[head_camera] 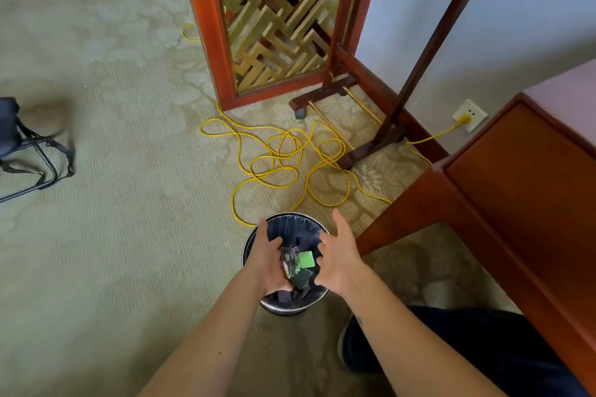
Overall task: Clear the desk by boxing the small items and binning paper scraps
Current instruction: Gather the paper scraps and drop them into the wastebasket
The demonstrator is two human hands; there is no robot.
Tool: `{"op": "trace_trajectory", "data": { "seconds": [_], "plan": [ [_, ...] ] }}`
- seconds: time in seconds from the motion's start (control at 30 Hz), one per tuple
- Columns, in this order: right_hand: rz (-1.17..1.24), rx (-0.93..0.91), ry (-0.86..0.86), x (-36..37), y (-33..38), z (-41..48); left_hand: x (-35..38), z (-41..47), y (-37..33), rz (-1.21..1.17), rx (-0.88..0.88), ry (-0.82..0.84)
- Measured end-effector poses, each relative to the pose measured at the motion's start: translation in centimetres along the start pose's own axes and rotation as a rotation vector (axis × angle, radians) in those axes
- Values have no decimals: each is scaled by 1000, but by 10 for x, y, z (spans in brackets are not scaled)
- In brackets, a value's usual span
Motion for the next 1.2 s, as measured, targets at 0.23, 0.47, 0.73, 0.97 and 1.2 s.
{"op": "trace_trajectory", "data": {
  "seconds": [0.23, 0.47, 0.73, 0.97, 1.2],
  "plan": [
    [-118, -124, -7, -12, 6, -19, 7, -8, -5, 162, 133, -83],
    [-165, -586, -82, -5, 58, -90, 65, -84, -26, 154, 480, 38],
    [-174, -947, -72, -23, 128, -217, 152, -195, -23, 342, 805, 199],
    [-133, -1182, -87, -78, 161, -328, 233, -275, 28, 496, 918, 382],
    [-118, -1424, -399, -184, 166, -424, 331, -316, 116, 708, 907, 585]
  ]
}}
Point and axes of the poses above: each hand's wrist, its own z-axis towards the middle knuckle, its own x-axis out of the palm, y = z × x, the point moved 7 cm from there along z, towards the middle knuckle, and after that the axes turned 7 degrees about -x, right-handed, at the moved point
